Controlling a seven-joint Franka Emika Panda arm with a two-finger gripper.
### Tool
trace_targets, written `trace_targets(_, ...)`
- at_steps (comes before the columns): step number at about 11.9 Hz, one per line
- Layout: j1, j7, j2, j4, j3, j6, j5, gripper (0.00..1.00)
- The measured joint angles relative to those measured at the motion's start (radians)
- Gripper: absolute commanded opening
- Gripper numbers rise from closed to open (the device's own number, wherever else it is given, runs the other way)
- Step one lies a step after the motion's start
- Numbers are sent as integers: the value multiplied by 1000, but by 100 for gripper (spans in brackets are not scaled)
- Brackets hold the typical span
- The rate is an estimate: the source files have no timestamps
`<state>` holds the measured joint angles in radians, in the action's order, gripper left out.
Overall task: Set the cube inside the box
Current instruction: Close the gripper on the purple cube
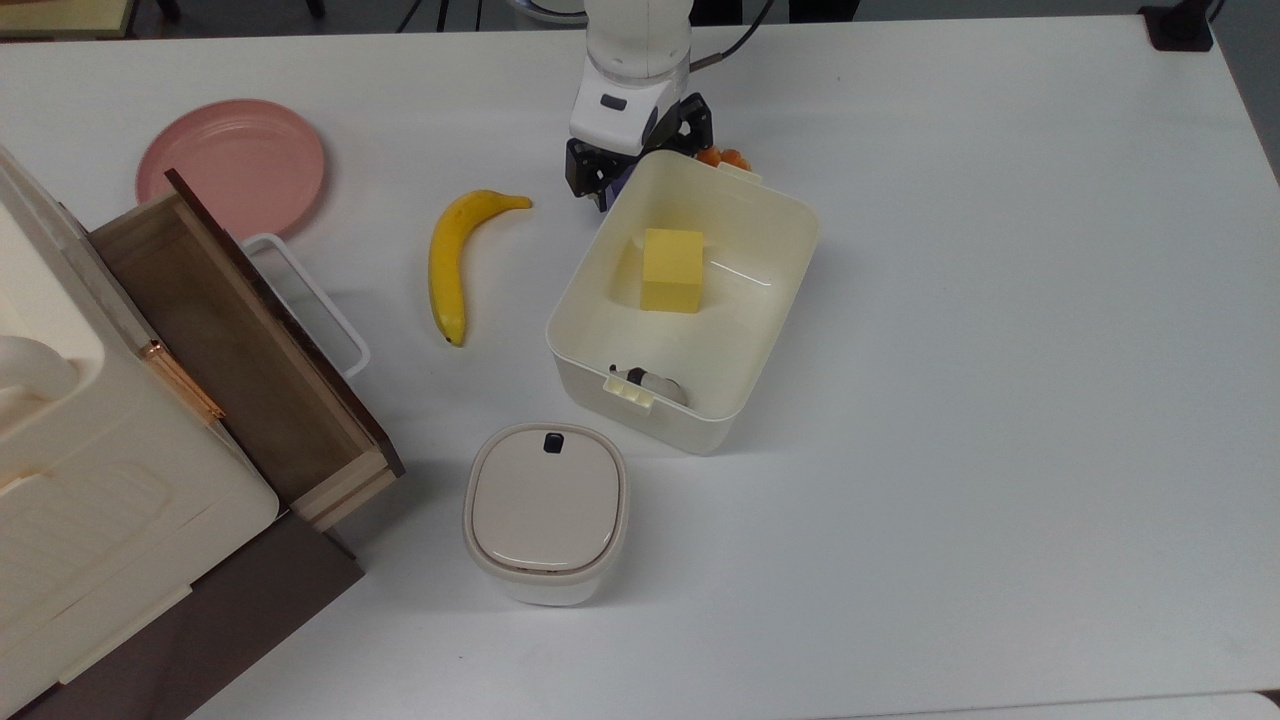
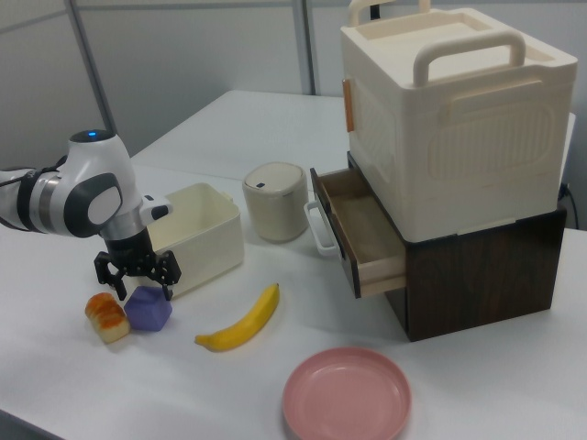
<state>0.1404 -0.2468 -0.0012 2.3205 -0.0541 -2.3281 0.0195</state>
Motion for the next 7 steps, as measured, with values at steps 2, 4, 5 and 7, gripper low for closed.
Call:
trace_targets(2, 1, 0, 18, 0, 0, -2, -23, 44)
trace_targets(4, 1, 0, 23, 0, 0, -3, -40, 28)
trace_targets(5, 2, 1, 22, -2, 0, -3, -41, 27)
trace_targets(7, 2, 1, 20, -4, 0, -3, -41, 27)
